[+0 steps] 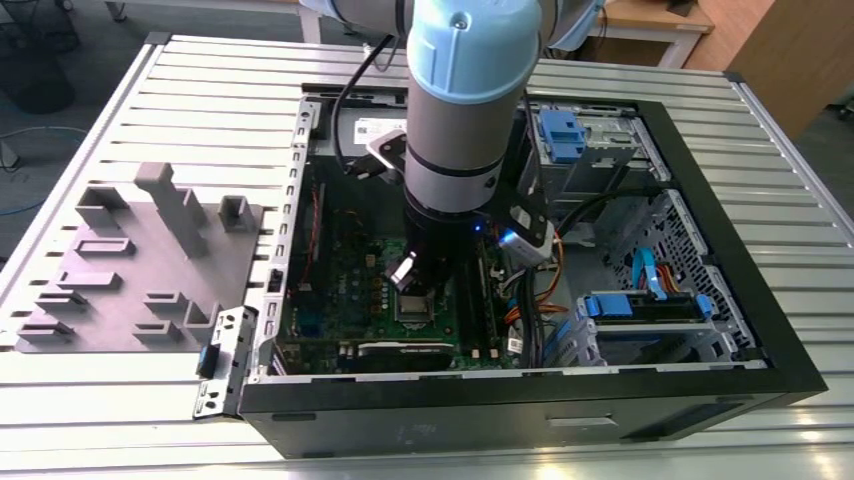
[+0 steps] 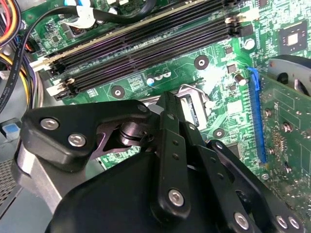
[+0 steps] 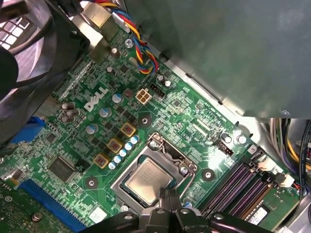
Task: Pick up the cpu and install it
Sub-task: 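Install the first cpu locking lever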
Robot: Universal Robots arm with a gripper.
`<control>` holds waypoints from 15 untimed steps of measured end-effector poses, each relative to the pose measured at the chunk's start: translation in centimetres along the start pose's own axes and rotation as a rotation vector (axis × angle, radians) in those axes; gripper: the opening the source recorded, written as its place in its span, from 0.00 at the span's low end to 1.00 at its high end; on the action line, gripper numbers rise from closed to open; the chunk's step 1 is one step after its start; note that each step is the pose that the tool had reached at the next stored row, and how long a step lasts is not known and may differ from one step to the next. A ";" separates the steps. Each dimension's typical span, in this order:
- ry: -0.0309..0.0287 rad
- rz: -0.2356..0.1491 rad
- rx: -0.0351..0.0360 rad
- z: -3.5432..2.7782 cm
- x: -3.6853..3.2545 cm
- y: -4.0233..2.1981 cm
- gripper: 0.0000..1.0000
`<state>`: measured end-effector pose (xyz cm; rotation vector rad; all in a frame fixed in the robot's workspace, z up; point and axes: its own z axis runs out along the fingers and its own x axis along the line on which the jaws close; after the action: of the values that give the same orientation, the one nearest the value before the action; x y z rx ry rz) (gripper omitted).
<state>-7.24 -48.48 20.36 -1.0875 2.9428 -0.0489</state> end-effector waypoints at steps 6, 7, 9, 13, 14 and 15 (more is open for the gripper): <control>-0.0003 0.001 -0.0002 0.03 -0.12 -0.11 0.11; -0.0003 0.001 -0.0002 0.03 -0.12 -0.11 0.11; -0.0003 0.001 -0.0001 0.04 -0.13 -0.11 0.11; -0.0008 -0.011 -0.0002 0.06 -0.12 -0.13 0.11; -0.0010 -0.011 -0.0003 0.08 -0.10 -0.14 0.11; -0.0010 -0.009 -0.0003 0.09 -0.08 -0.17 0.11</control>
<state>-7.06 -48.56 20.28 -1.1011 2.9370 -0.0480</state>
